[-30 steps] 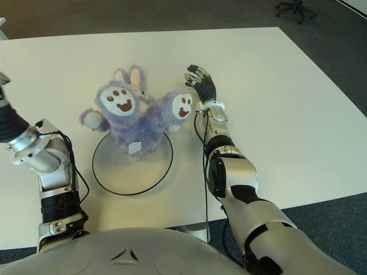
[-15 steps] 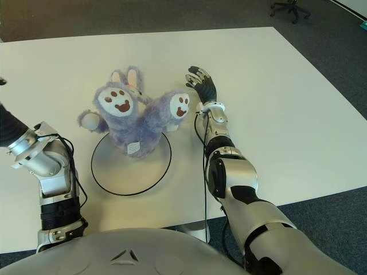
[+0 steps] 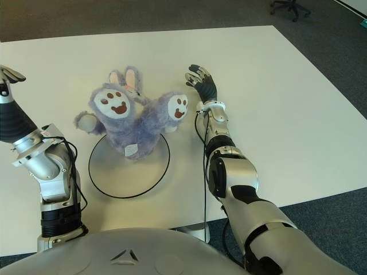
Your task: Put the doll into the plate.
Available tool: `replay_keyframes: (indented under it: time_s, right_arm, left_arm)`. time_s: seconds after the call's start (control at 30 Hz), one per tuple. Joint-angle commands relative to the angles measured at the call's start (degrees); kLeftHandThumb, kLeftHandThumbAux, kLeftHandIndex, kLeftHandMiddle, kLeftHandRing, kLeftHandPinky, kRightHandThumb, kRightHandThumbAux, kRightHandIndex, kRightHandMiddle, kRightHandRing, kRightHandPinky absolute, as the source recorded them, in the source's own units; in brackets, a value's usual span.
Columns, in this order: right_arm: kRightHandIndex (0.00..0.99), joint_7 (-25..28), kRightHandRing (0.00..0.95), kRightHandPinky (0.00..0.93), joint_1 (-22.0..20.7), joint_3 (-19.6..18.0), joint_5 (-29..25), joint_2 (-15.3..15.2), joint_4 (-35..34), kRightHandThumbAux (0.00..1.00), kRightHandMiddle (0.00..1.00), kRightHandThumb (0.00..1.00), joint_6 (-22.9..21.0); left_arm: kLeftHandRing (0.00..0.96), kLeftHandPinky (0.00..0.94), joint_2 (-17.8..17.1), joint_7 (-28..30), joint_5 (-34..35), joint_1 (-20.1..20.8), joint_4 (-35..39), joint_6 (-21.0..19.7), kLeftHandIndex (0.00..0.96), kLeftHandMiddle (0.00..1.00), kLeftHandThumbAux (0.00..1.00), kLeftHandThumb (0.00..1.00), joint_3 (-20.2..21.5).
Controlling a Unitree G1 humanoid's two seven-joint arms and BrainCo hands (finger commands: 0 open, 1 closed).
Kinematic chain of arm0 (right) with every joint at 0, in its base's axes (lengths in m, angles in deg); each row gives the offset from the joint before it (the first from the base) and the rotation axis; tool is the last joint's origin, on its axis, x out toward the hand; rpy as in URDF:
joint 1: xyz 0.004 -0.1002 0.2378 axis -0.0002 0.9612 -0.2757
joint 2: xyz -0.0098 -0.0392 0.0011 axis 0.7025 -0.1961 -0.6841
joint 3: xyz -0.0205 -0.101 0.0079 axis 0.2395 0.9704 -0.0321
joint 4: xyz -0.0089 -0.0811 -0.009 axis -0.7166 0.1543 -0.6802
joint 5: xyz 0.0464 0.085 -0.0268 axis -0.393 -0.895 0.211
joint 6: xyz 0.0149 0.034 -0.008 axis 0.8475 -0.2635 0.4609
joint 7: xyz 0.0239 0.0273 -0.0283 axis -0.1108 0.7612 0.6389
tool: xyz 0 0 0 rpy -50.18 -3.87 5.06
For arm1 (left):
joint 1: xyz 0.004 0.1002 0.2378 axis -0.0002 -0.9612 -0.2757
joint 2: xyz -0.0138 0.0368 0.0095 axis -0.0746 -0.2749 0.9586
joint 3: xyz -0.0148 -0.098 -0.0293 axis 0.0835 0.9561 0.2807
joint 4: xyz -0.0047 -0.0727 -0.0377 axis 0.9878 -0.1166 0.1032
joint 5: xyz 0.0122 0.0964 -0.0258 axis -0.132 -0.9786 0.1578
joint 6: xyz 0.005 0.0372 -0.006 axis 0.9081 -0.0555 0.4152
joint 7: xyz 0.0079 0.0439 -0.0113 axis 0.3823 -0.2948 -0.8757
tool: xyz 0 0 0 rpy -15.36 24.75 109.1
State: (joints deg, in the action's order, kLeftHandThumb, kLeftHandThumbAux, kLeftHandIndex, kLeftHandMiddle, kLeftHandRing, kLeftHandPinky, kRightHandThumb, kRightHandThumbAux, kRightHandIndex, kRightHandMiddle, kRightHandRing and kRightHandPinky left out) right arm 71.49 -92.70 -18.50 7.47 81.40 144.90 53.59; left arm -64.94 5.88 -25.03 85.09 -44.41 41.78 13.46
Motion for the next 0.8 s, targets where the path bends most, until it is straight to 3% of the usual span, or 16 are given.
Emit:
replay_keyframes:
  time_s: [0.03,0.27,0.8]
  right_arm:
    - [0.217,-0.2,0.24,0.311,2.7,0.0,0.1,0.5,1.7,0.78,0.192,0.424,-1.6]
    - [0.217,0.1,0.237,0.307,2.6,-0.3,-0.2,0.5,1.8,0.778,0.195,0.44,-1.8]
    - [0.218,0.0,0.236,0.307,2.3,-0.4,-0.1,0.6,2.0,0.779,0.196,0.442,-1.8]
  left_arm:
    - [0.662,0.561,0.8,1.1,-0.4,-1.1,-1.8,0.0,0.43,0.711,0.696,0.705,0.2]
    - [0.615,0.527,0.2,0.6,-1.9,0.5,-4.2,-0.1,0.431,0.668,0.698,0.699,1.5]
    - [0.614,0.526,0.2,1.0,-1.8,1.4,-5.3,0.3,0.431,0.667,0.698,0.699,2.2]
